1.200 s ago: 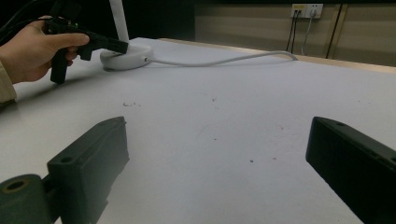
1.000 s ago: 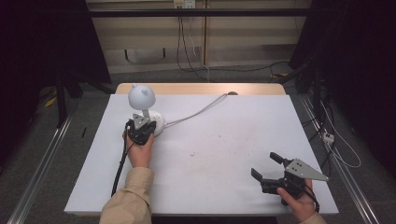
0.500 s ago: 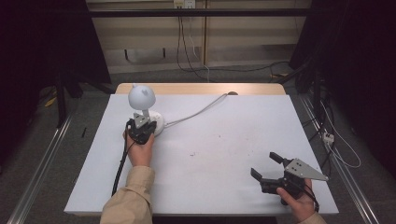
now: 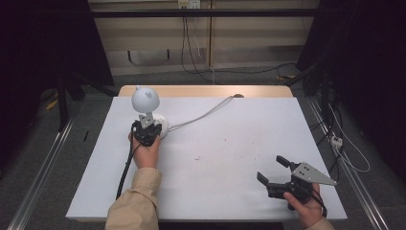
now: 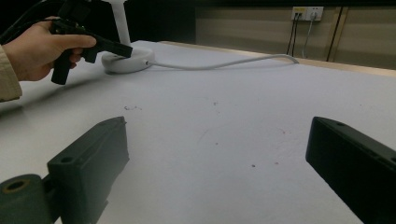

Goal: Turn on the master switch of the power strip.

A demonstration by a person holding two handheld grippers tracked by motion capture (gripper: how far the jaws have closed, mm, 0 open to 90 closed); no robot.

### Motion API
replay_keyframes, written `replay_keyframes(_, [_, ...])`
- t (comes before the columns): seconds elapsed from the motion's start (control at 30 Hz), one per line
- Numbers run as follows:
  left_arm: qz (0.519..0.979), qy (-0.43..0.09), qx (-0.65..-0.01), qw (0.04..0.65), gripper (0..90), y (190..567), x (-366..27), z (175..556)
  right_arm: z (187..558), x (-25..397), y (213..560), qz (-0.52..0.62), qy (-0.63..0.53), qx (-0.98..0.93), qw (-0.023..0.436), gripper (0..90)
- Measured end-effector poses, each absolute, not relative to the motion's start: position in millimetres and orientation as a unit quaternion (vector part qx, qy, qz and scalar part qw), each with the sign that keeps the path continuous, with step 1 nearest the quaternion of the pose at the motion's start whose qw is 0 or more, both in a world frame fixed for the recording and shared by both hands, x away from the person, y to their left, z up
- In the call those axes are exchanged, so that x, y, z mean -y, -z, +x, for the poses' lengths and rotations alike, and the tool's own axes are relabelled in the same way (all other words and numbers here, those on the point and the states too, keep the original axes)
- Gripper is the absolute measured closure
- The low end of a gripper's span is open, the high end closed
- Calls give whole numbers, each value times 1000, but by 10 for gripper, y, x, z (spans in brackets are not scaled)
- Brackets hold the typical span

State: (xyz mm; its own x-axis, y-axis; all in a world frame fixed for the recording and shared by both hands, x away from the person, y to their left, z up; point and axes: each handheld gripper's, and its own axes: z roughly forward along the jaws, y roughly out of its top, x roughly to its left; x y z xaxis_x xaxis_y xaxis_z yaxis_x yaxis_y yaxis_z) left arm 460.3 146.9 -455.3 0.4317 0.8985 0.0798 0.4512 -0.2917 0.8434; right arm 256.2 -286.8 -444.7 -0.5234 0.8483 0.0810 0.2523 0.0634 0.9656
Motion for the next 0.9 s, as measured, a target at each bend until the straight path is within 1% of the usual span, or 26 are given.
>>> replay_keyframes(0.07, [739, -281, -462, 402, 900, 4563, -1467, 4602, 2560, 2873, 4445, 405, -551, -677, 272, 56])
replay_keyframes(0.13, [746, -281, -461, 390, 900, 4554, -1464, 4596, 2557, 2884, 4447, 408, -551, -676, 271, 56])
replay_keyframes(0.27, [746, -290, -458, 388, 900, 4560, -1439, 4557, 2540, 2907, 4442, 410, -552, -673, 274, 56])
replay_keyframes(0.33, [733, -282, -466, 407, 900, 4581, -1461, 4561, 2542, 2910, 4442, 409, -553, -672, 274, 56])
replay_keyframes(0.4, [747, -290, -451, 394, 900, 4564, -1454, 4560, 2547, 2911, 4438, 410, -553, -672, 273, 56])
replay_keyframes(0.43, [738, -285, -458, 405, 900, 4575, -1457, 4560, 2558, 2906, 4435, 409, -554, -671, 274, 56])
replay_keyframes(0.47, [741, -279, -459, 403, 900, 4566, -1478, 4561, 2563, 2901, 4437, 410, -554, -672, 273, 56])
replay_keyframes(0.5, [735, -273, -460, 418, 900, 4566, -1472, 4562, 2563, 2901, 4437, 410, -554, -672, 273, 56])
replay_keyframes(0.6, [734, -277, -456, 421, 900, 4565, -1459, 4562, 2572, 2877, 4443, 406, -553, -675, 272, 56])
replay_keyframes(0.7, [721, -265, -467, 438, 900, 4590, -1424, 4573, 2566, 2880, 4440, 408, -552, -674, 272, 56])
replay_keyframes(0.8, [716, -267, -465, 448, 900, 4604, -1403, 4578, 2546, 2914, 4436, 410, -552, -673, 275, 56])
replay_keyframes(0.9, [721, -274, -456, 443, 900, 4580, -1416, 4566, 2541, 2933, 4436, 411, -552, -671, 277, 56])
